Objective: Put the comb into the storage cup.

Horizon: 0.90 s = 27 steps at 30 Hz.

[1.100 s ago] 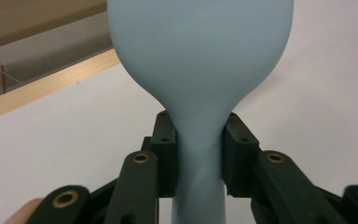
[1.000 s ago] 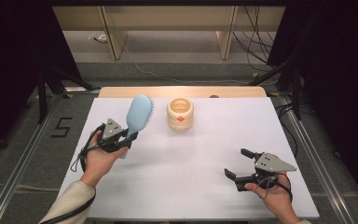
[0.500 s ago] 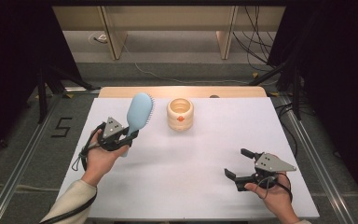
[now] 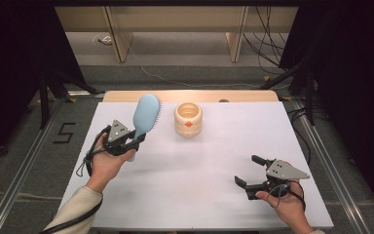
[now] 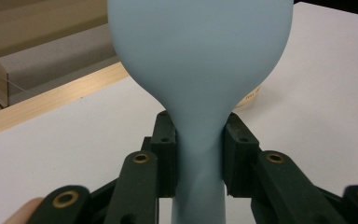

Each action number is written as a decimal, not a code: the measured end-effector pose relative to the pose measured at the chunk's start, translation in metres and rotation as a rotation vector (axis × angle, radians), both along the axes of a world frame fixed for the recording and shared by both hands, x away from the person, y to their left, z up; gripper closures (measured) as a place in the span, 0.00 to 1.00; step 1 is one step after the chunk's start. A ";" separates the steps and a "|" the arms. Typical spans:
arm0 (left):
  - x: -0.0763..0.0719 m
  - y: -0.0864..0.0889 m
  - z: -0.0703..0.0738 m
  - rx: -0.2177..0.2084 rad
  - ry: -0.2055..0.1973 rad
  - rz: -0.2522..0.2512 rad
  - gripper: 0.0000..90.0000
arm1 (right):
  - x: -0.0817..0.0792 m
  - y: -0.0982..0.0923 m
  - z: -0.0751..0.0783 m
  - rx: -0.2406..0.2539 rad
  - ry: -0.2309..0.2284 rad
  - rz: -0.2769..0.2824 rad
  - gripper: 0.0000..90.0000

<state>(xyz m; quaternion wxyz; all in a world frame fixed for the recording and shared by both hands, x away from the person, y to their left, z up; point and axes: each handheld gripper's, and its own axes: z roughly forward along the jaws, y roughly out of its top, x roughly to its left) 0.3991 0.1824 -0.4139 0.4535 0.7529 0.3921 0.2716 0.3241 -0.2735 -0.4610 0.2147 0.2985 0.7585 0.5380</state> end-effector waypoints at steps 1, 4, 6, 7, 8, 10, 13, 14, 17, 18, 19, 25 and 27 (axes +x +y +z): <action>0.000 -0.001 0.001 0.000 -0.003 -0.001 0.77 | 0.000 0.000 0.000 -0.001 0.000 0.000 0.06; 0.001 -0.003 0.002 -0.005 -0.006 -0.003 0.77 | 0.000 0.000 0.000 0.002 0.000 -0.001 0.06; 0.001 -0.004 0.003 -0.005 -0.010 -0.004 0.77 | 0.000 0.000 0.000 0.002 0.000 -0.001 0.06; 0.001 -0.004 0.003 -0.006 -0.010 -0.005 0.77 | 0.000 0.000 0.000 0.000 0.001 -0.001 0.06; 0.001 -0.005 0.004 -0.006 -0.011 -0.005 0.77 | 0.000 0.000 0.000 0.001 0.001 -0.001 0.06; 0.001 -0.005 0.004 -0.007 -0.012 -0.006 0.77 | 0.000 0.000 0.000 0.001 -0.001 -0.001 0.06; 0.002 -0.005 0.005 -0.007 -0.013 -0.006 0.77 | 0.000 0.000 0.000 0.000 0.000 -0.001 0.06; 0.002 -0.006 0.005 -0.008 -0.014 -0.006 0.77 | 0.000 0.000 0.000 0.000 0.000 -0.001 0.06; 0.002 -0.006 0.006 -0.011 -0.016 -0.006 0.77 | 0.000 0.000 0.000 0.000 0.000 0.000 0.06; 0.002 -0.007 0.006 -0.010 -0.017 -0.006 0.77 | 0.000 0.000 0.000 0.001 0.001 -0.001 0.06; 0.002 -0.007 0.006 -0.010 -0.018 -0.005 0.77 | 0.000 0.000 0.000 0.001 0.000 -0.001 0.06; 0.003 -0.007 0.007 -0.011 -0.022 -0.003 0.77 | 0.000 0.000 0.000 0.000 0.000 -0.001 0.06; 0.003 -0.007 0.007 -0.012 -0.023 -0.002 0.77 | 0.000 0.000 0.000 0.001 -0.001 -0.002 0.06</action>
